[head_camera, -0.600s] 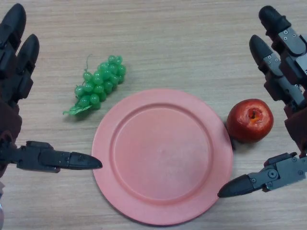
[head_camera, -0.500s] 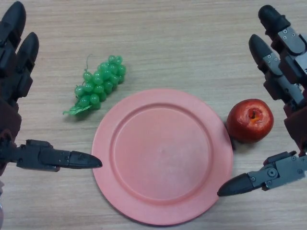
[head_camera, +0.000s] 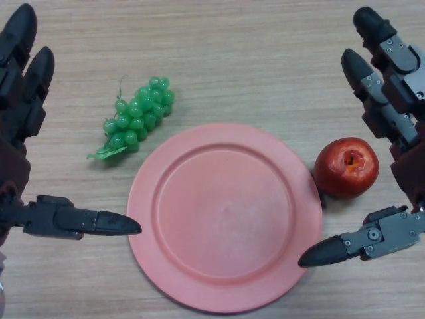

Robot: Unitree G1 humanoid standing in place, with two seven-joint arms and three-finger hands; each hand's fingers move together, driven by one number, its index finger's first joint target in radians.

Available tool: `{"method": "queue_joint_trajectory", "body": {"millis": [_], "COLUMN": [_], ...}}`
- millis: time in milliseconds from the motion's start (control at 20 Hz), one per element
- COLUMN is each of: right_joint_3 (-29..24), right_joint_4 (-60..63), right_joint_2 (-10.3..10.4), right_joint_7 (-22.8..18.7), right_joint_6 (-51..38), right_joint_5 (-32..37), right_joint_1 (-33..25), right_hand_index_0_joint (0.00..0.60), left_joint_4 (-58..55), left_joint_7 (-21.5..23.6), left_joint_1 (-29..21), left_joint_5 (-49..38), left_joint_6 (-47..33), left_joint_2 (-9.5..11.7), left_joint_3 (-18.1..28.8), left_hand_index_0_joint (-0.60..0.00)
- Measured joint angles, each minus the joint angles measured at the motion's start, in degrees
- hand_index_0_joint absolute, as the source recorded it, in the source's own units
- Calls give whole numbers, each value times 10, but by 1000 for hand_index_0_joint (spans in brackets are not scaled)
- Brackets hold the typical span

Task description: Pick up the red apple and place it on the plate

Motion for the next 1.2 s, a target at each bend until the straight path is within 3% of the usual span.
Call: {"method": "queue_joint_trajectory", "body": {"millis": [50,200,250,350,650,900,1000,1150,1200], "right_joint_3": [-23,-73,-75,-69,-46,-42,-42,-42,-42], "right_joint_4": [9,122,184,285,550,723,740,740,738], "right_joint_2": [-6,-16,-27,-28,-33,-53,-53,-53,-53], "right_joint_7": [15,27,27,28,-24,-37,-37,-29,-16], "right_joint_6": [-3,-70,-128,-208,-346,-378,-378,-378,-375], "right_joint_5": [32,28,27,-3,-102,-108,-108,-106,-105], "right_joint_1": [-4,-40,-46,-58,-135,-181,-182,-182,-181], "right_hand_index_0_joint": [0,0,0,0,0,0,200,600,600], "left_joint_4": [18,24,28,71,124,129,135,140,144], "left_joint_7": [0,1,1,0,-10,-10,-10,-10,-10], "left_joint_1": [4,10,11,17,38,48,48,47,43], "left_joint_5": [0,0,1,2,5,30,30,30,30], "left_joint_6": [-14,-14,-19,-60,-115,-119,-119,-120,-120], "left_joint_2": [-2,-6,-6,-9,-13,-14,-14,-14,-14], "left_joint_3": [0,-15,-26,-41,-47,-48,-47,-45,-44], "left_hand_index_0_joint": [0,0,0,0,0,0,0,0,0]}}
